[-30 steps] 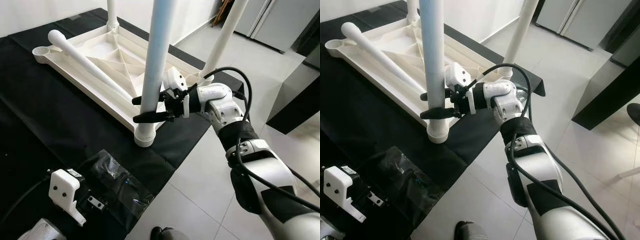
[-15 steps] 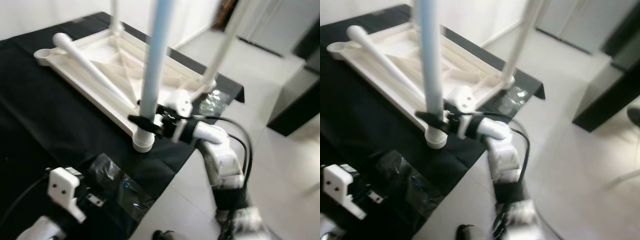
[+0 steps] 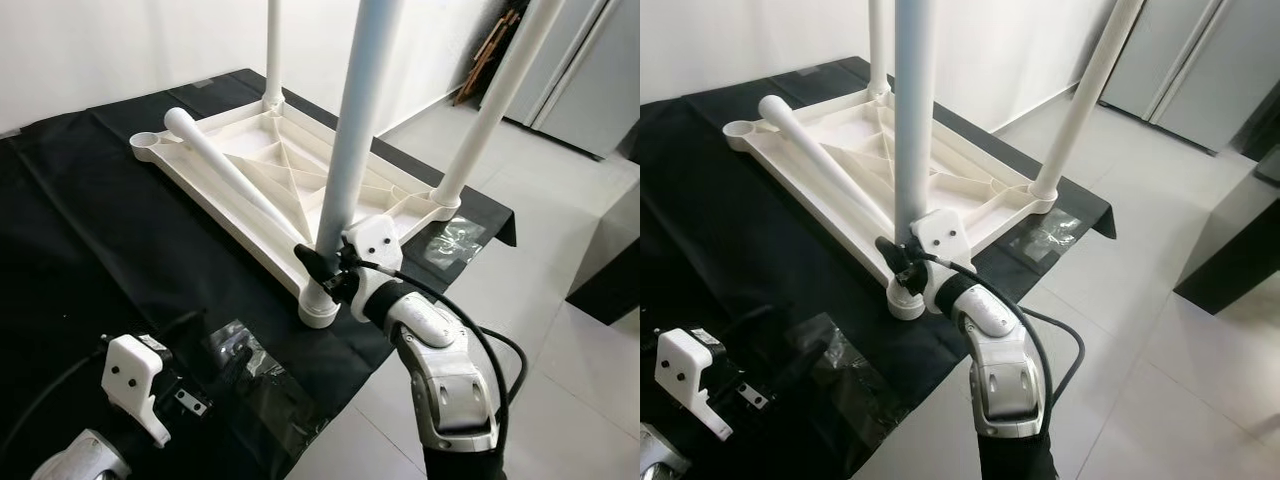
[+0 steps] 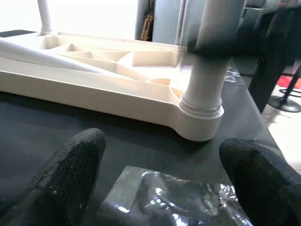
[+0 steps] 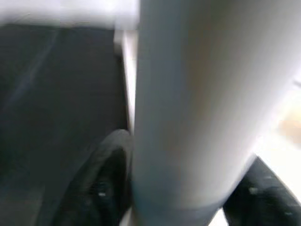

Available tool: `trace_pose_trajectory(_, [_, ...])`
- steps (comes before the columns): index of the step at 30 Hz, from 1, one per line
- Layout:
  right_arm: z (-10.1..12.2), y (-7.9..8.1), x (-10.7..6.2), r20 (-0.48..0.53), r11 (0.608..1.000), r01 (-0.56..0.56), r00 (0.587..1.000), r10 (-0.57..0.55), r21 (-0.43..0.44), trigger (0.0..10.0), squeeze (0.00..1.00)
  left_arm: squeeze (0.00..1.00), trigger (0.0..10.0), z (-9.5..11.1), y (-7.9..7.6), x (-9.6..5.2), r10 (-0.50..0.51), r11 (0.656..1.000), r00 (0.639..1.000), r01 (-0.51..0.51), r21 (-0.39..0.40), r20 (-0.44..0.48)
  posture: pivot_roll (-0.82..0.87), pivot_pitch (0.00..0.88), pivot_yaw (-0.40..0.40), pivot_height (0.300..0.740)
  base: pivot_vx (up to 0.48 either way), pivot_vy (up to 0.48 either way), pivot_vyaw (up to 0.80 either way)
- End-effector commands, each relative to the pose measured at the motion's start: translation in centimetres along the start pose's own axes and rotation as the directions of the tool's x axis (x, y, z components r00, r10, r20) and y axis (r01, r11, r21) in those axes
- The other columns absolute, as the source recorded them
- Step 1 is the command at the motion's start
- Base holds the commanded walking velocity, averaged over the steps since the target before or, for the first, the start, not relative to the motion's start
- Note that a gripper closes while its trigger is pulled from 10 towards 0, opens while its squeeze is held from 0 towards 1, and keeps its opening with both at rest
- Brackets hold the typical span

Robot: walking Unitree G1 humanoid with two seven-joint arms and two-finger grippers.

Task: Building children table

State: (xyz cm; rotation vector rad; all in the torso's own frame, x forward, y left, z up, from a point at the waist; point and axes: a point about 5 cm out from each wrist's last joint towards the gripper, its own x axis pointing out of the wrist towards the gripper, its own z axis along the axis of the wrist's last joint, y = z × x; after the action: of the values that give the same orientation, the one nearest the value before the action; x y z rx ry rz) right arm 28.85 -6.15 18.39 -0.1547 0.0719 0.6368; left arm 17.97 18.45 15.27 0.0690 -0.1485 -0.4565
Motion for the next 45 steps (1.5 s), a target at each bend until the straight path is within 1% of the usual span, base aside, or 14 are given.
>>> trace_pose_trajectory(1, [-1.1,0.4,0.3,-0.076,0.999,-0.045,0.996,0.045,0.011,10.0,1.00,0.00,10.0,-0.3,-0.1,-0.2,-0.002,1.000,1.000,0.002,-0.011,-0.008,0.00,0.155,-0.133,0.740,0.000,0.000,0.00])
trace_pose_trajectory(7, [2.5,-0.6,2.2,0.118,0.947,-0.320,0.940,0.319,-0.016,10.0,1.00,0.00,10.0,-0.3,-0.3,-0.1,-0.015,1.000,1.000,0.015,-0.014,-0.005,-0.01,0.161,-0.137,0.740,0.000,0.000,0.00])
trace_pose_trajectory(9, [3.3,-1.6,2.2,0.093,0.841,-0.526,0.838,0.538,-0.127,10.0,1.00,0.00,10.0,-0.2,-0.5,-0.1,-0.012,1.000,1.000,0.012,-0.015,-0.002,0.00,0.176,-0.140,0.740,0.000,0.000,0.00])
trace_pose_trajectory(10, [3.3,-1.6,2.2,0.093,0.841,-0.526,0.838,0.538,-0.127,10.0,1.00,0.00,10.0,-0.2,-0.5,-0.1,-0.012,1.000,1.000,0.012,-0.015,-0.002,0.00,0.176,-0.140,0.740,0.000,0.000,0.00])
trace_pose_trajectory(11, [3.1,-2.4,2.2,0.046,0.774,-0.607,0.781,0.623,-0.183,10.0,0.62,0.00,10.0,-0.1,-0.6,-0.1,-0.009,1.000,1.000,0.009,-0.017,-0.001,0.01,0.179,-0.142,0.740,0.000,0.000,0.00])
trace_pose_trajectory(12, [3.0,-3.0,2.1,0.010,0.727,-0.652,0.743,0.669,-0.214,10.0,0.62,0.00,10.0,0.0,-0.6,-0.2,-0.008,1.000,1.000,0.008,-0.018,0.000,0.01,0.181,-0.143,0.740,0.000,0.000,0.00])
trace_pose_trajectory(13, [2.9,-3.7,2.4,-0.015,0.695,-0.683,0.716,0.698,-0.225,10.0,0.00,0.00,10.0,0.0,-0.7,-0.2,-0.007,1.000,1.000,0.007,-0.021,0.000,0.02,0.188,-0.140,0.740,0.000,0.000,0.00])
trace_pose_trajectory(22, [4.6,-5.8,3.6,-0.016,0.638,-0.737,0.657,0.754,-0.222,10.0,0.00,0.00,10.0,0.2,-1.1,-0.6,-0.010,1.000,1.000,0.010,-0.023,-0.005,0.04,0.206,-0.138,0.740,0.000,0.000,0.00])
trace_pose_trajectory(24, [5.4,-6.3,3.8,-0.005,0.637,-0.736,0.655,0.756,-0.229,8.5,0.00,0.00,10.0,0.2,-1.2,-0.7,-0.010,1.000,1.000,0.010,-0.024,-0.008,0.04,0.212,-0.136,0.740,0.000,0.000,0.00])
trace_pose_trajectory(25, [6.1,-6.8,3.9,-0.005,0.629,-0.741,0.648,0.762,-0.237,0.0,0.00,0.00,10.0,0.3,-1.3,-0.8,-0.010,1.000,1.000,0.010,-0.025,-0.010,0.05,0.216,-0.136,0.740,0.000,0.000,0.00])
trace_pose_trajectory(39, [6.9,-9.1,2.9,-0.062,0.547,-0.789,0.583,0.810,-0.279,0.0,0.00,0.00,10.0,0.3,-1.3,-0.8,-0.008,1.000,1.000,0.008,-0.028,-0.015,0.02,0.209,-0.150,0.740,0.000,0.000,0.00])
trace_pose_trajectory(42, [6.3,-9.6,2.3,-0.058,0.587,-0.763,0.622,0.781,-0.272,0.0,0.00,0.00,10.0,0.2,-1.3,-0.7,-0.007,1.000,1.000,0.006,-0.030,-0.013,0.00,0.204,-0.157,0.740,0.000,0.000,0.00])
trace_pose_trajectory(43, [4.9,-9.3,2.0,-0.014,0.675,-0.705,0.694,0.720,-0.216,0.0,0.00,0.00,10.0,0.1,-1.3,-0.7,-0.004,0.999,1.000,0.004,-0.033,-0.011,0.00,0.200,-0.178,0.740,0.000,0.000,0.00])
trace_pose_trajectory(45, [3.9,-9.0,1.8,0.012,0.731,-0.661,0.740,0.672,-0.170,0.0,0.00,0.00,10.0,0.1,-1.2,-0.7,-0.002,0.999,1.000,0.002,-0.035,-0.010,0.00,0.198,-0.181,0.740,0.000,0.000,0.00])
